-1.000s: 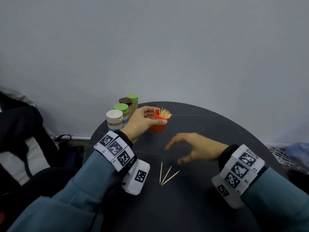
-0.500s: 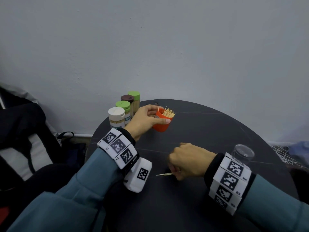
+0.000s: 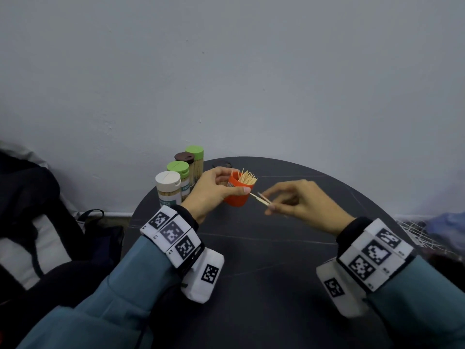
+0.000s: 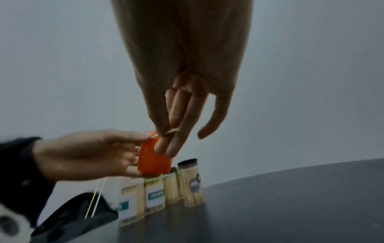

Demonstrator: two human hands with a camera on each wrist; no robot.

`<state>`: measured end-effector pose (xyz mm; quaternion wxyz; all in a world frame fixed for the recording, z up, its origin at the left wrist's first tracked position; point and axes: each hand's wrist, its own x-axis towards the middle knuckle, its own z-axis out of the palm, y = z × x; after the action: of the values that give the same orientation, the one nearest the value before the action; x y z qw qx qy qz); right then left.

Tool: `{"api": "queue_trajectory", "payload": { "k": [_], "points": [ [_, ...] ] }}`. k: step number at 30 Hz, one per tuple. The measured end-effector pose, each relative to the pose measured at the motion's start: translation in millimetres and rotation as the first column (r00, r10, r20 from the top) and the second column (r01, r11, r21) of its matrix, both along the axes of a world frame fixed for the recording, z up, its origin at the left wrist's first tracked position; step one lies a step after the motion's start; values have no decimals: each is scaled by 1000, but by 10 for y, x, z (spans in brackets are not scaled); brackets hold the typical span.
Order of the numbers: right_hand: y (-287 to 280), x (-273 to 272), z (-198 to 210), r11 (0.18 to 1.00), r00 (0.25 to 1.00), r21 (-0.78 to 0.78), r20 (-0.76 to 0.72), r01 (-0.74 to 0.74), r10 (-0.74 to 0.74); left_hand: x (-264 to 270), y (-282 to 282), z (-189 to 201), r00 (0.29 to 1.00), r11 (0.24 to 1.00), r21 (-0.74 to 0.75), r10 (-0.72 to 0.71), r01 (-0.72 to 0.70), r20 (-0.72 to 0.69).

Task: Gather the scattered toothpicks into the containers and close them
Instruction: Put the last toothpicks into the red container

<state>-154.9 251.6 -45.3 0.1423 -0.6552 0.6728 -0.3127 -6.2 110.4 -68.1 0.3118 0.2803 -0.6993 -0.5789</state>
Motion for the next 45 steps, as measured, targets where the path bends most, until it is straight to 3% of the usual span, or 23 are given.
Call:
{"api": "queue_trajectory", "payload": {
  "k": [5,13,18,22,25,27,28,30,31,33,35,37,42,44,45],
  "points": [
    [29,-147,234,985,997,163,-51,-56,65,6,-10,7,998,999,44,15,-13,-57],
    [-184,43,410,979,957,-205,285,5,55,-44,43,-23,999,999,22,-33,34,-42],
    [-337,80,390,946,936,-284,348,154,-48,-97,108,10,997,998,9,-66,66,-38],
    [-373,-20,226,958,972,-200,152,207,-178,-160,181,35,994,995,26,-97,98,-57],
    [-267,-155,222,938,941,-200,249,282,-229,-213,224,60,992,993,9,-115,116,-55],
    [-143,-291,252,920,928,-190,222,342,-299,-255,253,83,991,992,-1,-122,123,-55],
    [-77,-394,244,916,923,-138,137,376,-358,-282,270,93,991,992,-6,-127,127,-53],
    [99,-594,188,881,880,97,-171,463,-443,-349,313,99,989,990,-7,-139,138,-51],
    [186,-687,136,836,850,233,-325,497,-415,-387,337,97,988,989,-6,-145,145,-49],
    [335,-829,32,725,825,446,-475,525,-305,-462,391,84,987,987,-4,-158,158,-40],
    [436,-912,-60,641,826,553,-504,532,-251,-533,438,67,984,985,-3,-174,174,-27],
    [508,-941,-142,616,821,572,-517,541,-240,-589,477,51,982,982,-3,-188,188,-12],
    [575,-977,-262,655,802,498,-512,568,-306,-683,566,10,971,971,25,-238,238,13],
    [578,-960,-206,735,834,410,-377,540,-402,-712,590,0,969,968,28,-248,248,17],
    [576,-922,-158,791,860,339,-225,509,-457,-726,593,-3,969,969,25,-247,246,19]
  ]
}}
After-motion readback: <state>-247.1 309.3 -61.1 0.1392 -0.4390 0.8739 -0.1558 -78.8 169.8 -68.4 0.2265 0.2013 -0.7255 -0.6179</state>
